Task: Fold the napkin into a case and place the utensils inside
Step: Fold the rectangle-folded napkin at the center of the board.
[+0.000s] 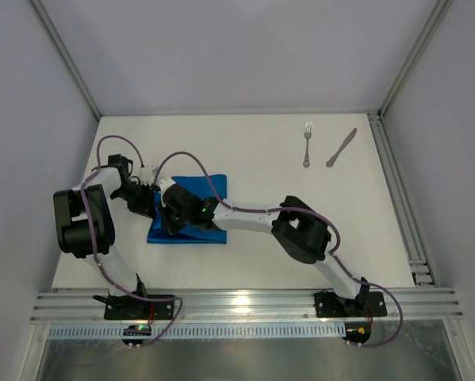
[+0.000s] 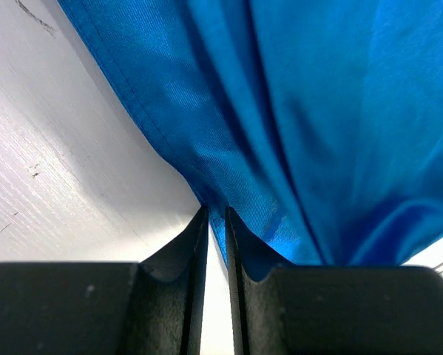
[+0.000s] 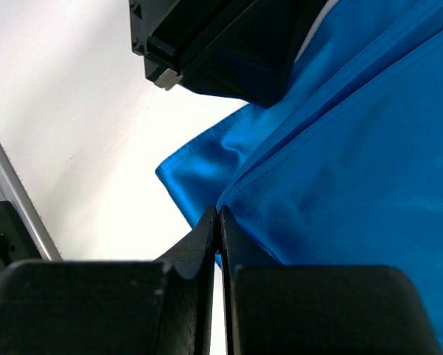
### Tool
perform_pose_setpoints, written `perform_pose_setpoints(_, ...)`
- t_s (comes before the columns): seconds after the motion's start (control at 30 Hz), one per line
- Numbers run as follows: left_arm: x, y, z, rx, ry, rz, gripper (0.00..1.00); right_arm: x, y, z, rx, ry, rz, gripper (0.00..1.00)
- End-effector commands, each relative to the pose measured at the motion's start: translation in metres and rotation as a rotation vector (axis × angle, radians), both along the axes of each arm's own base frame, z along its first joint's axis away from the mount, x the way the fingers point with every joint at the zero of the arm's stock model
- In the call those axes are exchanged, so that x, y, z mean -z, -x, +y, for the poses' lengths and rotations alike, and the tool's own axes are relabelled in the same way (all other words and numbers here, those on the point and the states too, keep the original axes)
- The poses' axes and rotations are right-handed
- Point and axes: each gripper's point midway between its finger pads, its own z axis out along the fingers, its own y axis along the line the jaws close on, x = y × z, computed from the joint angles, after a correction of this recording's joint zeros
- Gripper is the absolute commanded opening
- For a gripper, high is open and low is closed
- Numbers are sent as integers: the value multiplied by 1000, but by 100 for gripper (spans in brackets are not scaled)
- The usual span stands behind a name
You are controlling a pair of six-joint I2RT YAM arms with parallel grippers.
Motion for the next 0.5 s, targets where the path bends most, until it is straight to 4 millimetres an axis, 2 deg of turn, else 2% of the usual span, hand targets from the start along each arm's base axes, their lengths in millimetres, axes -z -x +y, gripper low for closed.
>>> perform_pose_setpoints(0.0, 3, 4, 0, 15, 10, 7, 16, -32, 5, 32, -33, -137, 1, 4)
perform_pose_setpoints(0.1, 3, 5, 0, 15, 12, 8, 15, -30, 7, 39, -48, -149, 14, 4)
perform_pose_setpoints(0.47, -1, 2, 3, 13, -3, -4, 16, -9, 11, 40, -34, -132, 62, 4)
